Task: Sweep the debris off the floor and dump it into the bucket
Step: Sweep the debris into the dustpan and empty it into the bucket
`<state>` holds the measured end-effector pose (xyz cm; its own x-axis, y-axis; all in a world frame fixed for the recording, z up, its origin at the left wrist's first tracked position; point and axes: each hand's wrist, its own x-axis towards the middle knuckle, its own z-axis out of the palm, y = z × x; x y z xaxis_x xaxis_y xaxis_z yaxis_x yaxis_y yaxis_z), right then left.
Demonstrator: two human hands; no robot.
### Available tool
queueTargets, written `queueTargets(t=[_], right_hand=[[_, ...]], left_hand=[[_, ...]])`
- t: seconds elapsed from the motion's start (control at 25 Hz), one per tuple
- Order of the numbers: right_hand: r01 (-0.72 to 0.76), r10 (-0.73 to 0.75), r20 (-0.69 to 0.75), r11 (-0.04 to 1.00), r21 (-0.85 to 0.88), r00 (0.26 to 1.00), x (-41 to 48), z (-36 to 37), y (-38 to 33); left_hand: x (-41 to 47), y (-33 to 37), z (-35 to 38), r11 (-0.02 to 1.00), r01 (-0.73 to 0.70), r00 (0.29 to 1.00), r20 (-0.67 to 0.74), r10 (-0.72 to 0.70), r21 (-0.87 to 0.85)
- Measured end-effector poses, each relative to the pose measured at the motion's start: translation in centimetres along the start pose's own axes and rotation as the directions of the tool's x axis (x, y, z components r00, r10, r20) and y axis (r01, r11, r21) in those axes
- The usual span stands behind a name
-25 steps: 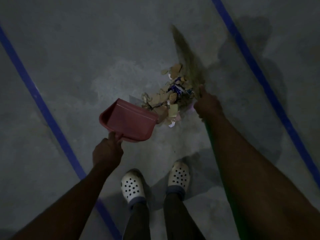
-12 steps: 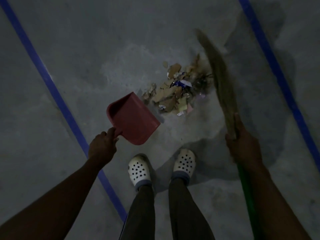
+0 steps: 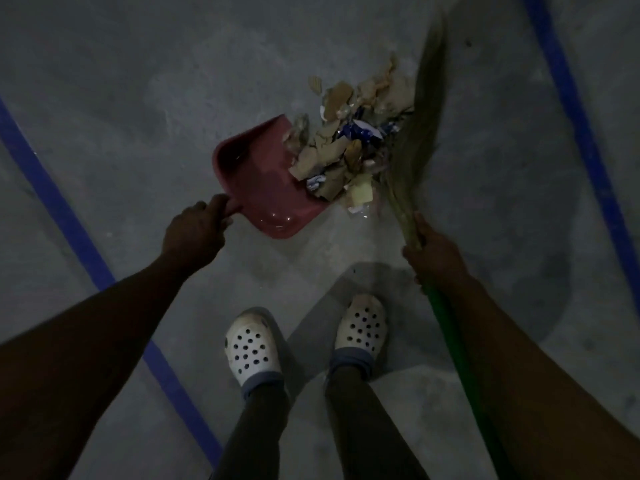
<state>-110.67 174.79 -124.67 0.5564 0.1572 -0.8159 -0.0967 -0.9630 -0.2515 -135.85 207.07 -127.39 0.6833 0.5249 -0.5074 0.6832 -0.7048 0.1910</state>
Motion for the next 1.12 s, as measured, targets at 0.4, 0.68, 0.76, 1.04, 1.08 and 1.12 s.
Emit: queueTargets(t=[0.4,0.68,0.76,1.04,1.08,1.12], right_hand=[[0.241,-0.220,0.143,0.958,-0.154,0.965,-2.8,0.8,-2.2],[0.285,-0.265,0.217,0.956,-0.069,0.939,-7.2,2.5,-3.8],[0.279,-0.266,0.150,0.957,-0.074,0.952,-10.1,1.6,-3.1],[0.171,-0.182,-0.079,0.977,-0.130,0.980,-18.2,-3.4,-0.2],[0.152,-0.161,-0.059,0.980,-0.131,0.985,-17.7,-3.7,-0.3],[0.143,-0.148,-0.037,0.981,-0.129,0.988,-16.9,-3.8,-0.8]], left_hand=[[6.4,4.7,-2.0,0.992,-0.026,0.999,0.028,0.023,0.125],[6.6,4.7,-1.1,0.995,0.028,0.998,0.059,-0.034,0.101],[5.6,5.0,-0.5,0.994,0.081,0.990,0.109,-0.089,0.075],[2.2,6.0,-0.3,0.970,0.242,0.954,0.184,-0.238,-0.001],[2.1,6.1,-0.3,0.969,0.247,0.952,0.190,-0.241,-0.009],[2.1,6.0,-0.2,0.968,0.252,0.950,0.194,-0.244,-0.018]])
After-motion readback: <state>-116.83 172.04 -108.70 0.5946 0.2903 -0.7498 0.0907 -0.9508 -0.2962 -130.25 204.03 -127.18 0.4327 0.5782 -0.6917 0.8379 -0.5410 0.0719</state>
